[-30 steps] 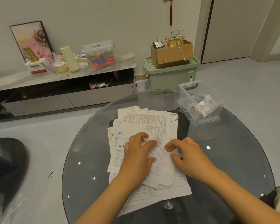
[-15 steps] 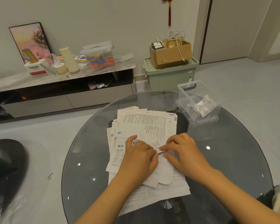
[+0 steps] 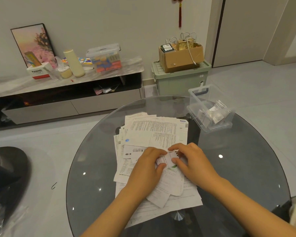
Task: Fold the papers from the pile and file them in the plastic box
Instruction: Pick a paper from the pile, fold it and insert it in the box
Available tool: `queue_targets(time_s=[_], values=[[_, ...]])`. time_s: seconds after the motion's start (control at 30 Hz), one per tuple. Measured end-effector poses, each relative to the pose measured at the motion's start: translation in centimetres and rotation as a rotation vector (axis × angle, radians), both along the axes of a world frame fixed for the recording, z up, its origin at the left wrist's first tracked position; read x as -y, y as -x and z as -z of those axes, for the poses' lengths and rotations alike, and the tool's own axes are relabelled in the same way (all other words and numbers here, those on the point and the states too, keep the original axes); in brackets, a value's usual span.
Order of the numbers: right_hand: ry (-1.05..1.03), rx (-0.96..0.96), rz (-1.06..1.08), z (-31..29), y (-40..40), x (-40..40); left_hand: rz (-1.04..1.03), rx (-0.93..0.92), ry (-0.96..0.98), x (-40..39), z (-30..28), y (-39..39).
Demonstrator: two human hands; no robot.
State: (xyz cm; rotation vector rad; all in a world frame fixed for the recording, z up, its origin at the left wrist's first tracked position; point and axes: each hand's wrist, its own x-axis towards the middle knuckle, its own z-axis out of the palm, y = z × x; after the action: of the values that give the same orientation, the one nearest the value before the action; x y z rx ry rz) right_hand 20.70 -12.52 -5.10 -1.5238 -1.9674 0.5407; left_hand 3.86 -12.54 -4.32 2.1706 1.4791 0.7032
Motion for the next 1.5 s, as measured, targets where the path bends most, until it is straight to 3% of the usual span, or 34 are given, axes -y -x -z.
queue_targets(time_s=[0.2,0.5,0.7,0.97,1.17,1.5], values=[[-0.044,0.099,0.017,0.4,0.0,-0.2,-0.036,0.009,0.022,-0.3,0.3,0.1],[-0.037,0.383,-0.151,-0.1,-0.1,-0.4,0.095,-0.217,-0.114,-0.7,0.4,0.9],[-0.271,0.331,-0.087,-0.8,0.0,0.0,0.075,-0.215,-0.248,-0.4,-0.2,0.5],[-0.325,0.167,0.002,-3.1,-1.2,0.0,-0.070,0.110,-0.064,-0.7,-2.9,-0.9],[-0.403,0.181,0.035,-4.5,-2.6,-0.9,-0.025,0.090,-0.071,-2.5,-4.8,-2.5],[-0.184,0.219,0.143,-8.4,-7.0,-3.1,0.071,0.012,-0.052,-7.6,-8.4,-7.2]])
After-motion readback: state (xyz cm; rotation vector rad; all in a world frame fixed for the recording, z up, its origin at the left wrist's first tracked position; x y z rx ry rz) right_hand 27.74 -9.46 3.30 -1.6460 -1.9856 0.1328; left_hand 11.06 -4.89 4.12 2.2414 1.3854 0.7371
